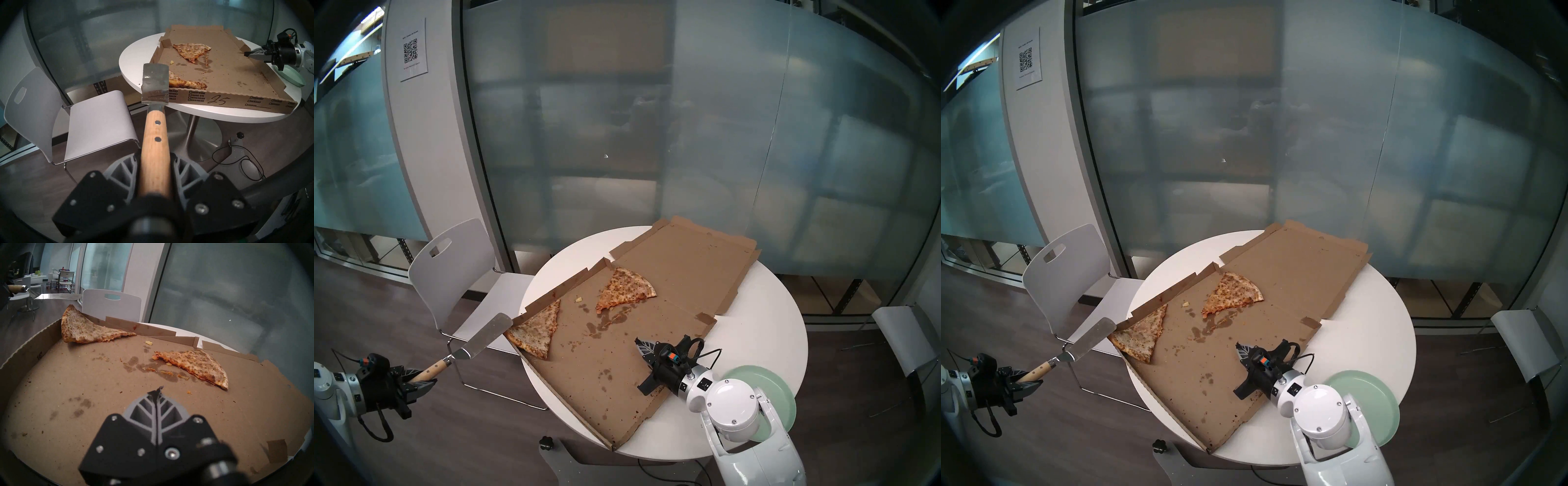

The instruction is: Put pizza slice onto the plate

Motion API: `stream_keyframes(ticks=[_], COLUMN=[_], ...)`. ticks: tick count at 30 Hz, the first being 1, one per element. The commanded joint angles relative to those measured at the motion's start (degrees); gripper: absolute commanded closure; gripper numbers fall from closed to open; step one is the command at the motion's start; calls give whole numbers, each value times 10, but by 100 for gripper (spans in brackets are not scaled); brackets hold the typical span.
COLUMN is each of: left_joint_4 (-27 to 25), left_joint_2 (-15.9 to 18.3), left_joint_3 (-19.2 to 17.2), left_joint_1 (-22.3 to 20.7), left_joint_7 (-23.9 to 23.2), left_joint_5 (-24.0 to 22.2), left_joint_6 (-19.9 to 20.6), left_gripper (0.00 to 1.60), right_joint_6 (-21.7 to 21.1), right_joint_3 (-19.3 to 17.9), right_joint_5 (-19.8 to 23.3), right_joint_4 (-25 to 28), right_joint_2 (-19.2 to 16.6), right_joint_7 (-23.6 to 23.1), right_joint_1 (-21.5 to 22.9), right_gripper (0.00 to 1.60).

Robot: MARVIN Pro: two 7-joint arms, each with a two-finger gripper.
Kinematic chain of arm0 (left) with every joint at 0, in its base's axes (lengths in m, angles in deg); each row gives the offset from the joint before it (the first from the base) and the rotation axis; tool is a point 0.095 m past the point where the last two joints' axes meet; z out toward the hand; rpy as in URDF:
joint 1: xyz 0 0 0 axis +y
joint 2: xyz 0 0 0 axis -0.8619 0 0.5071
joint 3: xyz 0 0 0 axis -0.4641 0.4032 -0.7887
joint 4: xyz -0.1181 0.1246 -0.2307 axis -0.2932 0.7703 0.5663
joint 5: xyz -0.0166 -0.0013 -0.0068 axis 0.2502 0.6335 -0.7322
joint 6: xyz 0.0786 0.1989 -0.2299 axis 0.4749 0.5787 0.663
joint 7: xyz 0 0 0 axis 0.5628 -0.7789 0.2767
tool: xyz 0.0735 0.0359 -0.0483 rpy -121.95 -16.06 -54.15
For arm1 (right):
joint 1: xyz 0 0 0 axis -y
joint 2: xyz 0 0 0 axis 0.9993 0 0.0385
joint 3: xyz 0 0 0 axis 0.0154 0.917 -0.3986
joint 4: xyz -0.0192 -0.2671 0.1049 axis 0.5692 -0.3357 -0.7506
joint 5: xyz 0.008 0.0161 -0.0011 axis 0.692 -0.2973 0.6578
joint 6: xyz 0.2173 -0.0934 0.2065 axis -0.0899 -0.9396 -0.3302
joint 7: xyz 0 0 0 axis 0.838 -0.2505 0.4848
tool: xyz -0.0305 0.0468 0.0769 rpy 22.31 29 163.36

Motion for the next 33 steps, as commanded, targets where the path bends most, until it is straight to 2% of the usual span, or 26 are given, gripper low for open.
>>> stream_keyframes(ticks=[1,14,33], left_joint_4=[-5,18,31], left_joint_2=[24,58,59], left_joint_3=[-13,-26,-14], left_joint_1=[-13,-5,-21], left_joint_7=[-4,-23,-31], left_joint_5=[-4,28,58], left_joint_6=[6,-1,-7], left_gripper=[160,160,160], right_joint_6=[9,15,16], right_joint_3=[9,9,11], right_joint_5=[-11,-14,-7], right_joint_4=[1,-1,-9], right_joint_2=[-4,-2,-1], right_joint_7=[2,-1,-4], right_joint_1=[9,2,5], right_gripper=[160,160,160])
